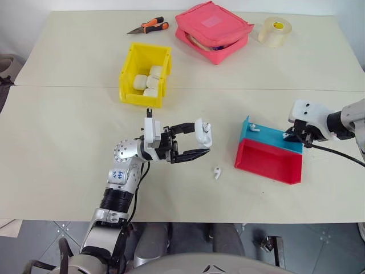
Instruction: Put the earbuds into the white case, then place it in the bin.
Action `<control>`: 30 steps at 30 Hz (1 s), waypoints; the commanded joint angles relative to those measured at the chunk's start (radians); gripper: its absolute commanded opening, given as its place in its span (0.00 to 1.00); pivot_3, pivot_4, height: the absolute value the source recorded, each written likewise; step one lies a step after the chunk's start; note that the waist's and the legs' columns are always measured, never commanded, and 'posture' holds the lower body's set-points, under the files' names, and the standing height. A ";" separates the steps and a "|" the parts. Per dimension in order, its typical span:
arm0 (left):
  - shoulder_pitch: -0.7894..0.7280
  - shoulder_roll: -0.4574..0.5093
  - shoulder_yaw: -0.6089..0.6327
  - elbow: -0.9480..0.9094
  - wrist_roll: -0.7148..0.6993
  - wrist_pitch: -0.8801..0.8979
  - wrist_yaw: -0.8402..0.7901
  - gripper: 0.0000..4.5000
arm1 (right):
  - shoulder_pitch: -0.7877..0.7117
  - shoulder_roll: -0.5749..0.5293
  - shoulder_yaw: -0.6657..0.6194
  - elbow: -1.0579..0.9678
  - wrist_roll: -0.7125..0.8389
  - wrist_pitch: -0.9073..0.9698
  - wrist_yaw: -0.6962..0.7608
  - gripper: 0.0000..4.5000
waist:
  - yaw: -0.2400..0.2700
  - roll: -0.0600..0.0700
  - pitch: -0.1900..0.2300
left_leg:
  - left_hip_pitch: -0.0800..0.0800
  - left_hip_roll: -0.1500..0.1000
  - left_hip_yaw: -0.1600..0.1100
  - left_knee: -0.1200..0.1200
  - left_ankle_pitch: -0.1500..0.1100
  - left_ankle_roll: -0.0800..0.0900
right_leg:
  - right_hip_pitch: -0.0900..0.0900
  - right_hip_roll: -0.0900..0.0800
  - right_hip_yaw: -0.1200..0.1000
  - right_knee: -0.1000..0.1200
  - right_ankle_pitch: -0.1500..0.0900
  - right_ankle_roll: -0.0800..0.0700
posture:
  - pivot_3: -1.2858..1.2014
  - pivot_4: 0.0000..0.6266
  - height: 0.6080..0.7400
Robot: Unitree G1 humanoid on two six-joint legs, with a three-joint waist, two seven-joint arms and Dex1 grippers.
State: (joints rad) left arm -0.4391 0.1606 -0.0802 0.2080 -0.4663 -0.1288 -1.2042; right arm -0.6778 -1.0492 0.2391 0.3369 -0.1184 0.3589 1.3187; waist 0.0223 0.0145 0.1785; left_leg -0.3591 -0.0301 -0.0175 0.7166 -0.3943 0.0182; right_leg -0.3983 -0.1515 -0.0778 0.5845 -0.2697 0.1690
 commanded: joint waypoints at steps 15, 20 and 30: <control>-0.055 -0.010 -0.013 0.007 -0.012 0.007 -0.034 0.62 | 0.290 0.384 -0.737 -0.745 0.847 0.564 -0.260 0.12 | 0.004 0.001 0.001 | 0.000 0.000 -0.002 0.001 -0.001 -0.001 | 0.000 0.000 0.000 0.001 0.000 0.000 | 0.52 0.24 1.00; -0.085 -0.009 -0.017 0.025 -0.012 0.016 -0.049 0.62 | 0.389 0.586 -0.751 -0.901 1.188 0.668 -0.480 0.12 | 0.002 0.001 0.001 | 0.001 0.000 -0.004 0.001 0.000 -0.001 | 0.000 0.000 0.001 0.003 0.000 0.000 | 0.52 0.24 1.00; -0.117 -0.010 -0.020 0.037 -0.009 0.036 -0.060 0.62 | 0.519 0.709 -0.580 -0.933 1.250 0.545 -0.633 0.12 | 0.000 0.001 0.001 | 0.002 -0.001 -0.001 0.000 0.000 -0.001 | 0.000 0.001 0.002 0.004 0.000 0.000 | 0.52 0.24 1.00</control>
State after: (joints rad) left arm -0.5435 0.1546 -0.0983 0.2530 -0.4665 -0.0940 -1.2614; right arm -0.1657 -0.3427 -0.3484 -0.5821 1.1249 0.9435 0.6909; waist 0.0223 0.0159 0.1791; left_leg -0.3570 -0.0308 -0.0184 0.7168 -0.3948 0.0175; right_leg -0.3983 -0.1507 -0.0762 0.5881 -0.2697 0.1690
